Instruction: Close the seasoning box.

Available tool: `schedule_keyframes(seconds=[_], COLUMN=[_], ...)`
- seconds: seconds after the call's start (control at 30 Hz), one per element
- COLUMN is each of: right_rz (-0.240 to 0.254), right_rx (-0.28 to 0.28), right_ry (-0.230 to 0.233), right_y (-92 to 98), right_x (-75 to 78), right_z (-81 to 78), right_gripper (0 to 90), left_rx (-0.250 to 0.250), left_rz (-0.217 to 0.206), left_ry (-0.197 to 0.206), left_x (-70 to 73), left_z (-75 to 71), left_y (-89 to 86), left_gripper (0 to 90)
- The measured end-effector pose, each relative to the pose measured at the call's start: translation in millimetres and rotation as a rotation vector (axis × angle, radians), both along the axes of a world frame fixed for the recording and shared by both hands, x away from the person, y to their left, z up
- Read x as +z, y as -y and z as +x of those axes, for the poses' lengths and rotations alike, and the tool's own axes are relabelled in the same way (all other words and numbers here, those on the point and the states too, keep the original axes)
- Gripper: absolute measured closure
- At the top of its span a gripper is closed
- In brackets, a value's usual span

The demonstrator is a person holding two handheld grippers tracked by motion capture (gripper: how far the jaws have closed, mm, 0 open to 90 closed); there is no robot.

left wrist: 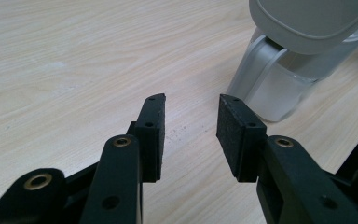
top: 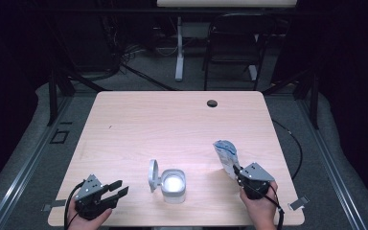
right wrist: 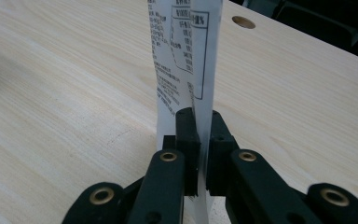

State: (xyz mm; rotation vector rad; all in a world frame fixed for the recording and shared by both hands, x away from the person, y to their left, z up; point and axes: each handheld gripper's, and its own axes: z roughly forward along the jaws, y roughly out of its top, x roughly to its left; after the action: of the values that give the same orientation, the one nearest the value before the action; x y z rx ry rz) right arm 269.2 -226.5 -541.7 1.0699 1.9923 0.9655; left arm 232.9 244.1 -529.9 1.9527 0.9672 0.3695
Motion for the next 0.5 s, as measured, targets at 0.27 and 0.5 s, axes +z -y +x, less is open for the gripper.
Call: schedule_keyframes(seconds=[0.27,0.5], right_rz=[0.006,0.008], right_rx=[-0.006,-0.005], right_ry=[-0.038,-0.047], right_y=[1.1,1.9], right_x=[-2.8,-3.6], right_z=[-0.7,-2.6], right_gripper=[81.0,74.7], left_rx=[-0.002,0.005], left_rz=[-0.003,-0.005], left_ry=[0.005,0.008], left_x=[2.5,1.9], left_z=[-0.4,-0.9], left_y=[0.9,-0.4], left_gripper=[62.5,62.2])
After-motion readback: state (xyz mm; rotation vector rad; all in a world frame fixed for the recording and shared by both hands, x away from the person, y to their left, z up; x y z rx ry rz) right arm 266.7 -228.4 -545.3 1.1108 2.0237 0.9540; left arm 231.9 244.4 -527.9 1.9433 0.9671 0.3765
